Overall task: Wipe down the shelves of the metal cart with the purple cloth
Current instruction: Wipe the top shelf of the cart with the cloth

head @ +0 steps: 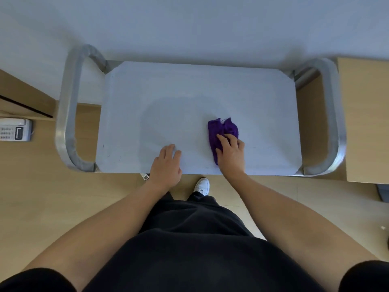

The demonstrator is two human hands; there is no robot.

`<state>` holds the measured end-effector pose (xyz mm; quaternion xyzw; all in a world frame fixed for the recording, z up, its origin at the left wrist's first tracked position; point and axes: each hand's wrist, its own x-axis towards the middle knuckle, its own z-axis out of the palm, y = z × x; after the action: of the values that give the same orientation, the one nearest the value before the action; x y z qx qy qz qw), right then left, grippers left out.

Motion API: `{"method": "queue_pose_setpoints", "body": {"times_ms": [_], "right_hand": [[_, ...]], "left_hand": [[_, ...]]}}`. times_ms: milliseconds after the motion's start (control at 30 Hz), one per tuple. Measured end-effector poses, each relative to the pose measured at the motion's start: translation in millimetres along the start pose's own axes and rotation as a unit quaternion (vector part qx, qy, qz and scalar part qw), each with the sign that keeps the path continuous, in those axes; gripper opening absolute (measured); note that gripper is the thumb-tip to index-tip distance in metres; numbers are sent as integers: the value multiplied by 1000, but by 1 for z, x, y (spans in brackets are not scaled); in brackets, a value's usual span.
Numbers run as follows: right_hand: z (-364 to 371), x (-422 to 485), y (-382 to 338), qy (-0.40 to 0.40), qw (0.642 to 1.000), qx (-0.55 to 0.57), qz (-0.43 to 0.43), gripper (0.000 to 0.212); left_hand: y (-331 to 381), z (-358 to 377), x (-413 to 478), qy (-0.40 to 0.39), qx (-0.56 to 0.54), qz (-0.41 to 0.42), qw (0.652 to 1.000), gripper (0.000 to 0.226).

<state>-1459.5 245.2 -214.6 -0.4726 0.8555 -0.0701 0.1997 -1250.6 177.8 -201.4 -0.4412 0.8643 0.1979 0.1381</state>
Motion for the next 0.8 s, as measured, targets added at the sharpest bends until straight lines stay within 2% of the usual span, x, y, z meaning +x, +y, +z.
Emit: {"method": "queue_pose_setpoints", "body": {"times_ms": [67,167,233,333,433,533,567,700,800], "right_hand": [[7,-5,-26,-8,1000,-5,-20,51],[22,-16,-57,-21,988,-40,-147,50],[22,-11,-59,-47,983,-39,-174,49],[13,3,-39,-25,992,-23,-121,49],[6,8,-24,17,1000,9,3,49],[12,14,-52,31,995,44,83,48],[17,16,-70,29,996,38,69,48],[48,11,-148,-31,996,25,-76,54],[56,11,-164,-24,996,51,-71,56]], "left_hand": [[-3,-2,0,3,-8,-1,1000,48],[-18,-8,1,15,-17,-5,1000,47],[-32,-13,4,22,-22,-14,999,48],[-55,-22,13,18,-10,-22,1000,50],[-79,-31,22,10,10,-25,1000,50],[-94,-34,23,4,25,12,1000,51],[-97,-35,22,2,25,20,999,52],[-104,-35,19,-7,27,40,999,58],[-113,-36,21,-11,37,55,998,63]]}}
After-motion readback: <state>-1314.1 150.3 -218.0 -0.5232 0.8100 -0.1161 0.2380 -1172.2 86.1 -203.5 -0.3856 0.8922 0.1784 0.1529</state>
